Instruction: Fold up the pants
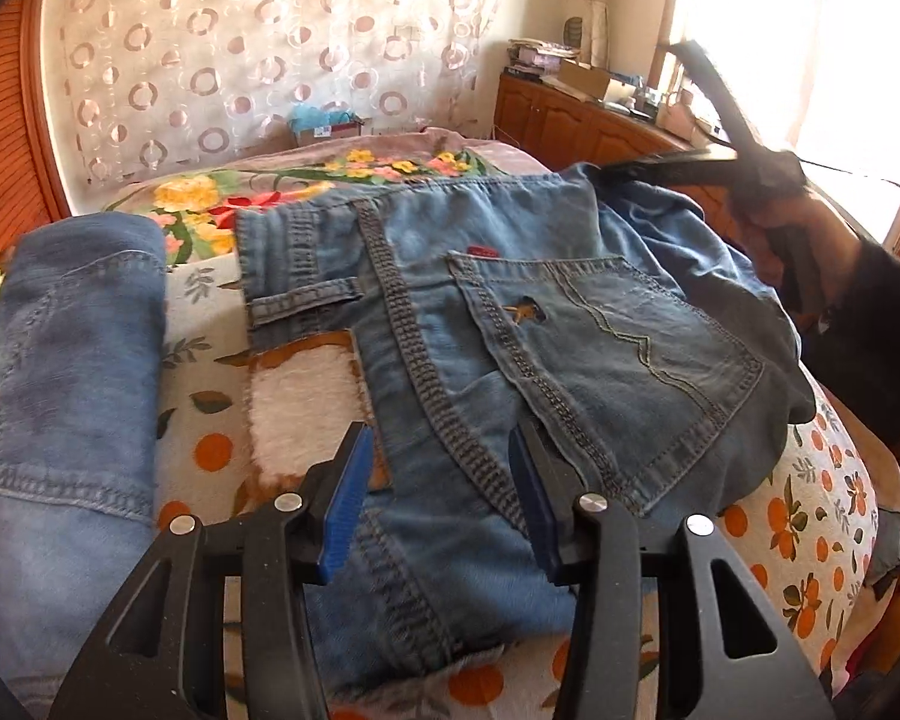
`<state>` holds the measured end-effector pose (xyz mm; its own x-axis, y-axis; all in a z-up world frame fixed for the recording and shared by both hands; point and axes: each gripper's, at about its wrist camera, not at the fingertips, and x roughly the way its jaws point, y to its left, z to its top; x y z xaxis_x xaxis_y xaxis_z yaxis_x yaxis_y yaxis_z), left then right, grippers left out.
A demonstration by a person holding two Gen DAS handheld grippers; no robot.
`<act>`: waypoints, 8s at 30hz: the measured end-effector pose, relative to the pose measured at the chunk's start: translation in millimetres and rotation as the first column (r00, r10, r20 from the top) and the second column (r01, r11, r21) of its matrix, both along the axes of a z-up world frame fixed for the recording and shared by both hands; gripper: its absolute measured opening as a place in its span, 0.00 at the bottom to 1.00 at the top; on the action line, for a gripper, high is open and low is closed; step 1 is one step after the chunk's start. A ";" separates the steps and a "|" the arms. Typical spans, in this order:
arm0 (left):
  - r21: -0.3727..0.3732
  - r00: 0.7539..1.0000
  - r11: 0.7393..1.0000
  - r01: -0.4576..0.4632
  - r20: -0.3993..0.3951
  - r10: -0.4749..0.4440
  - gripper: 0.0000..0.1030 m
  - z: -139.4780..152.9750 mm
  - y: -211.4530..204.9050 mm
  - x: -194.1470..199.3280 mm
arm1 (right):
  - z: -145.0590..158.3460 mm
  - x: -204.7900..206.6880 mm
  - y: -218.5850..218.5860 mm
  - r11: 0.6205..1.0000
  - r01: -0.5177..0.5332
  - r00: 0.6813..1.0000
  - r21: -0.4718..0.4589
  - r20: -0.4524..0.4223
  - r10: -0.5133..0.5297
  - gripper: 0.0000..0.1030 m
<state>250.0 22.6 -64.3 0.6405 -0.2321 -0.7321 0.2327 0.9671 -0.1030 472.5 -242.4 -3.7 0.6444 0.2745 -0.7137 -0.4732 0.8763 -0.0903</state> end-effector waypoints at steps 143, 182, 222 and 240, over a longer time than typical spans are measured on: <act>0.089 0.989 0.988 0.126 0.068 -0.132 0.49 44.2 -63.7 11.0 | -79.0 -111.3 -173.9 0.960 0.199 0.980 0.198 -0.068 -0.189 0.50; 0.038 0.979 0.980 0.194 0.048 -0.196 0.50 23.0 -105.5 -68.8 | -75.2 -295.6 -224.3 0.935 0.257 0.966 0.246 -0.055 -0.251 0.37; 0.081 0.900 0.899 0.429 0.043 -0.434 0.33 31.7 -260.8 -100.8 | -87.6 -360.2 -214.7 0.900 0.309 0.949 0.306 -0.039 -0.313 0.37; 0.160 0.915 0.910 0.383 0.066 -0.397 0.02 19.2 -277.4 -93.5 | -88.3 -361.5 -213.6 0.891 0.318 0.947 0.325 -0.056 -0.318 0.37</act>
<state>156.5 -254.8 -45.1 0.5882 -0.3767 -0.7156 0.5961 0.8000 0.0689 111.0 -456.0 -92.0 0.7355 0.2716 -0.6207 -0.1642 0.9603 0.2256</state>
